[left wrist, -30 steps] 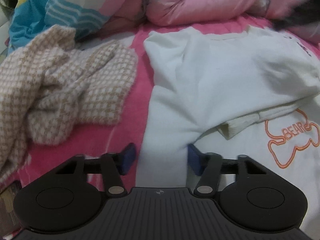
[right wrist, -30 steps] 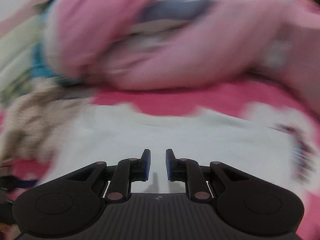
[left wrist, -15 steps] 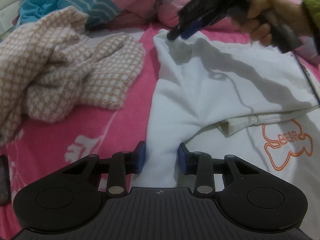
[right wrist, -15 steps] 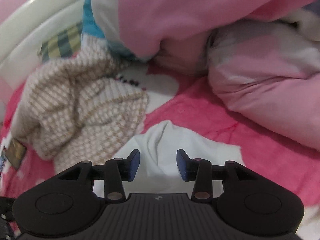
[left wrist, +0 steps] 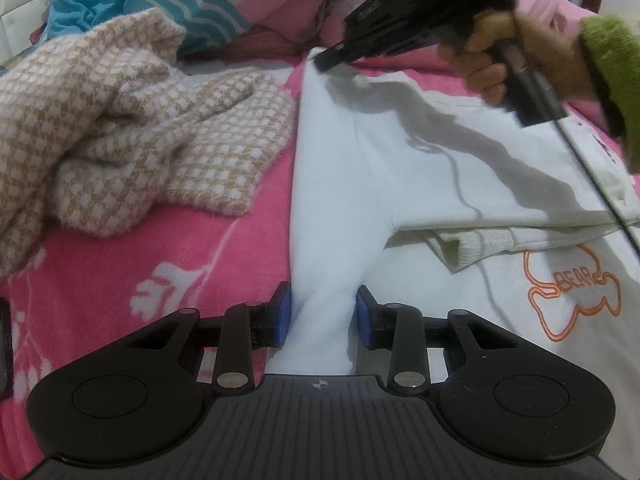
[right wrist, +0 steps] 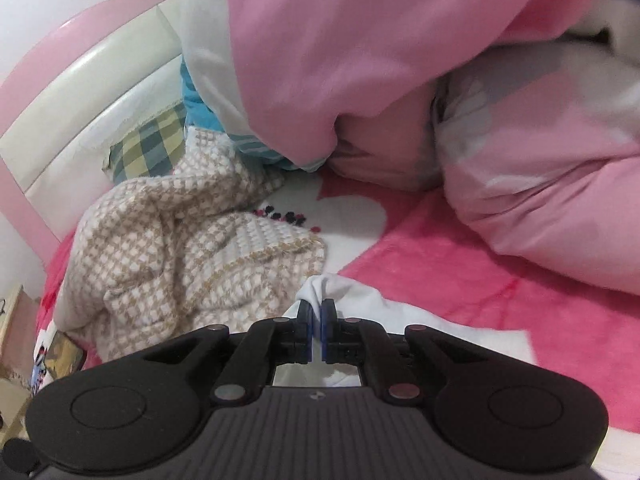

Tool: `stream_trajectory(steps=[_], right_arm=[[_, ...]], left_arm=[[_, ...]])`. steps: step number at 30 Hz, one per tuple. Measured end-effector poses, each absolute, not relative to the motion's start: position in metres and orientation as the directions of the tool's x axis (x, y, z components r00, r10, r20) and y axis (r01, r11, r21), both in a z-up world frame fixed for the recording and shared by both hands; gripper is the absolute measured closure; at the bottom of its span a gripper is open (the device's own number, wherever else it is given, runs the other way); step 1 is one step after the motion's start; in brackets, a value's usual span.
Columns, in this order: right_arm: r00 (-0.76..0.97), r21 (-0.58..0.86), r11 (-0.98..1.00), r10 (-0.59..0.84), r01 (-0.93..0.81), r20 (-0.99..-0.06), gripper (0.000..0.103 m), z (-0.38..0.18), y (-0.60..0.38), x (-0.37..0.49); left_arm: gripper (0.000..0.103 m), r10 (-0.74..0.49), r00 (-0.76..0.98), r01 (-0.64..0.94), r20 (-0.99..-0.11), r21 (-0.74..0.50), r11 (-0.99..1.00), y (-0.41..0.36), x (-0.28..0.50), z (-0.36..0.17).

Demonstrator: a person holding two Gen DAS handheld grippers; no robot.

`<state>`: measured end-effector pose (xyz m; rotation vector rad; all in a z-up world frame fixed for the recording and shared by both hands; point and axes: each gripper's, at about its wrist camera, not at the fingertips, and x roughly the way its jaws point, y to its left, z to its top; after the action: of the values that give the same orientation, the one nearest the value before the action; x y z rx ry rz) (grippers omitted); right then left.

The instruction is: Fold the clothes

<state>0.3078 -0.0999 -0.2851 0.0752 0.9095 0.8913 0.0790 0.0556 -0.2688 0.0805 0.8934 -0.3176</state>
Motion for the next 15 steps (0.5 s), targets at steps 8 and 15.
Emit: stream_trajectory(steps=[8, 15], right_arm=[[0.272, 0.498, 0.664, 0.714, -0.558, -0.645, 0.095, -0.313, -0.085, 0.317], [0.366, 0.507, 0.686, 0.717, -0.523, -0.593, 0.072, -0.263, -0.129, 0.303]], left_arm=[[0.069, -0.224, 0.588, 0.299, -0.778, -0.049, 0.953, 0.057, 0.074, -0.267], [0.069, -0.208, 0.592, 0.253, -0.778, -0.065, 0.965, 0.065, 0.073, -0.266]])
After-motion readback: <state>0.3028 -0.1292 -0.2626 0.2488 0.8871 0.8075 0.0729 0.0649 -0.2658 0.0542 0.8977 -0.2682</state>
